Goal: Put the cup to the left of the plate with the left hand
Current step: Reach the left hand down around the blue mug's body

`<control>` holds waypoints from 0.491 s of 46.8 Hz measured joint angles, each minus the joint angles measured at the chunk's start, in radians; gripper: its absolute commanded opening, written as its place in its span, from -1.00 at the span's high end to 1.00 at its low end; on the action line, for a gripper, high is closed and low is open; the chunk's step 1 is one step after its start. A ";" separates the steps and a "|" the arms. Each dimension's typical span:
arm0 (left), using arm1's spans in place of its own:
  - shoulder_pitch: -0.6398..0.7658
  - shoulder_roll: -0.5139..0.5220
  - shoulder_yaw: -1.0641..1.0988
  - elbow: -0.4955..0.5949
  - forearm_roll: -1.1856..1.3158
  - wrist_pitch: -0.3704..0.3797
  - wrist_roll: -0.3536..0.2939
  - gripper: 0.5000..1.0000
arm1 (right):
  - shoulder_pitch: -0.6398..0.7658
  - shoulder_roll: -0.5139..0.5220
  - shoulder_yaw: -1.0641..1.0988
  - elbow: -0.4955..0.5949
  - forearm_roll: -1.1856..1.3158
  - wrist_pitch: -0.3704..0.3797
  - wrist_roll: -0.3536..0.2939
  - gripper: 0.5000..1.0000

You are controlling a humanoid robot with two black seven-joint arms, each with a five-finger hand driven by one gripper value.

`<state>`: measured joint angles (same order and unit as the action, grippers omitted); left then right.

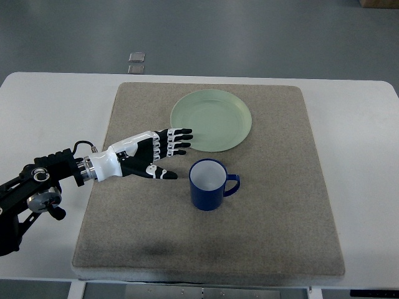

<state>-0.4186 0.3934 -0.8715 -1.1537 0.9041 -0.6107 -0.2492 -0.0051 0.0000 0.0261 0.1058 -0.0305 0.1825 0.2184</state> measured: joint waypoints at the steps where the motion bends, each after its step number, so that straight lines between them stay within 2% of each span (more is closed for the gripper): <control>1: 0.001 -0.003 0.000 0.000 0.006 0.000 -0.001 -0.99 | 0.000 0.000 0.000 0.000 0.000 0.000 0.000 -0.73; 23: 0.007 -0.073 0.001 0.000 0.132 0.000 -0.012 -0.99 | 0.000 0.000 0.000 0.000 0.000 0.000 0.000 -0.73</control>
<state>-0.4114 0.3200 -0.8706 -1.1537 1.0365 -0.6109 -0.2608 -0.0050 0.0000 0.0261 0.1058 -0.0305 0.1826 0.2189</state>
